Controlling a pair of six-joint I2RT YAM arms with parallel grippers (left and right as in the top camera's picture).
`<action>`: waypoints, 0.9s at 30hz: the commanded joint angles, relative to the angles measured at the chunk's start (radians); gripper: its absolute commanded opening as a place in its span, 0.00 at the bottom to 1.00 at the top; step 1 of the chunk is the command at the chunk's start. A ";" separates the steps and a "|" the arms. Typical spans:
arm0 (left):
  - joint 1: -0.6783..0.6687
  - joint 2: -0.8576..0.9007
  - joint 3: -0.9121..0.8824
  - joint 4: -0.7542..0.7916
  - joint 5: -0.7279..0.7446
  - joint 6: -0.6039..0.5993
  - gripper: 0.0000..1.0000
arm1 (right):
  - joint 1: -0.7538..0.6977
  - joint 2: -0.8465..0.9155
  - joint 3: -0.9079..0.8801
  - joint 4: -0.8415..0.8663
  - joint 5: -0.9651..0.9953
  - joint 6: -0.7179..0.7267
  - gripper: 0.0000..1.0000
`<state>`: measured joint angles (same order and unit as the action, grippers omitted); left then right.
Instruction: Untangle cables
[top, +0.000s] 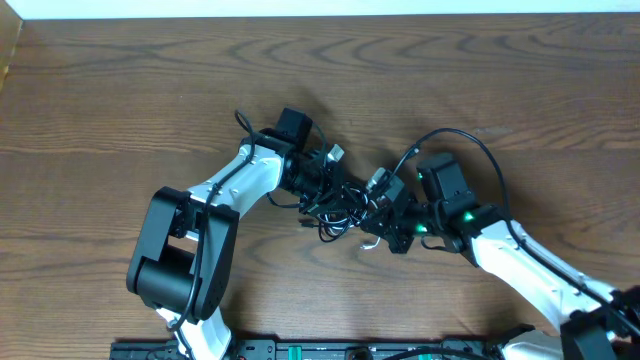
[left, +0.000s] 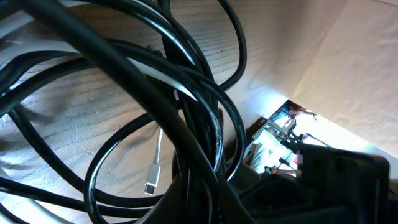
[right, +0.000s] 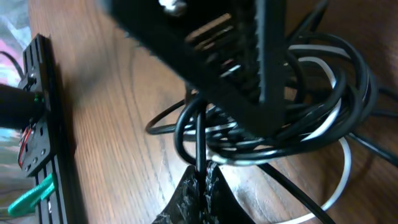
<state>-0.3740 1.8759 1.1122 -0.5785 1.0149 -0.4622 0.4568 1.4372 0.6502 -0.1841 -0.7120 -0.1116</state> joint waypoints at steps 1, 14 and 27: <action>-0.012 0.011 0.010 -0.007 0.025 0.024 0.11 | 0.019 0.054 0.000 0.042 0.002 0.075 0.01; -0.012 0.011 0.010 -0.006 0.024 0.025 0.11 | 0.060 0.078 0.000 0.211 0.000 0.164 0.01; 0.000 -0.109 0.022 -0.026 -0.200 0.102 0.54 | 0.060 0.078 0.000 0.196 0.002 0.163 0.38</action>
<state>-0.3702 1.8610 1.1133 -0.5915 0.9287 -0.3866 0.5159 1.5108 0.6441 0.0101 -0.7300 0.0505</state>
